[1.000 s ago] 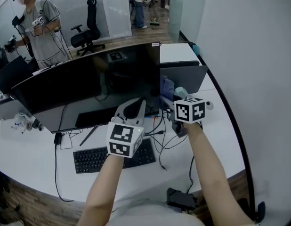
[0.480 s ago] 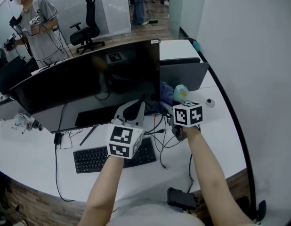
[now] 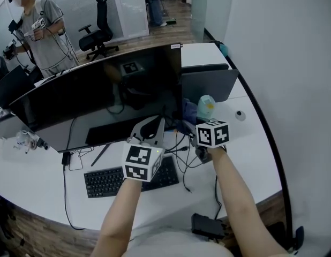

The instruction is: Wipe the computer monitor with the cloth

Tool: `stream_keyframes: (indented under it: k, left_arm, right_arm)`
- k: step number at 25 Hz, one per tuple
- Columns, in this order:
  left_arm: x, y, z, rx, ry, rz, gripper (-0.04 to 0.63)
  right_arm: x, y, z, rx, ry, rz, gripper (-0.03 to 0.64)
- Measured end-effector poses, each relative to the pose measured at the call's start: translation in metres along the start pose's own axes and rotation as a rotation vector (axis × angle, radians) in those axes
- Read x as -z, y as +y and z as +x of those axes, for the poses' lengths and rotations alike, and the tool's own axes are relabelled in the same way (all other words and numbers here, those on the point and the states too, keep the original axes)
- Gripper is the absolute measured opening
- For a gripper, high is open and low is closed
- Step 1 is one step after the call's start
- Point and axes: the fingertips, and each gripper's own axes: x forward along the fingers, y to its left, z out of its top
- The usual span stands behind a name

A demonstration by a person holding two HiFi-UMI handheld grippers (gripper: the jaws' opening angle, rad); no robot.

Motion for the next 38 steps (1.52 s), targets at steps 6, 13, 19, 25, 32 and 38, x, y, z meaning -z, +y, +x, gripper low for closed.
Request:
stream_keyframes:
  k: [6, 13, 19, 25, 32, 38]
  left_arm:
    - [0.007, 0.001, 0.0, -0.001, 0.009, -0.014, 0.009]
    - [0.015, 0.006, -0.003, -0.011, 0.021, -0.024, 0.009]
    - [0.023, 0.01, -0.003, -0.018, 0.036, -0.035, 0.009]
    - [0.027, 0.012, -0.004, -0.021, 0.04, -0.043, 0.009]
    - [0.034, 0.016, -0.007, -0.03, 0.047, -0.051, 0.009]
    - [0.039, 0.019, -0.008, -0.037, 0.053, -0.062, 0.009]
  right_arm:
    - [0.009, -0.002, 0.002, 0.017, 0.014, -0.007, 0.094]
    - [0.023, -0.005, 0.004, 0.041, 0.034, -0.003, 0.093]
    - [0.034, -0.008, 0.007, 0.053, 0.048, 0.016, 0.093]
    - [0.047, -0.011, 0.01, 0.068, 0.056, 0.038, 0.093]
    - [0.059, -0.014, 0.015, 0.084, 0.059, 0.086, 0.092]
    - [0.068, -0.014, 0.017, 0.091, 0.037, 0.214, 0.093]
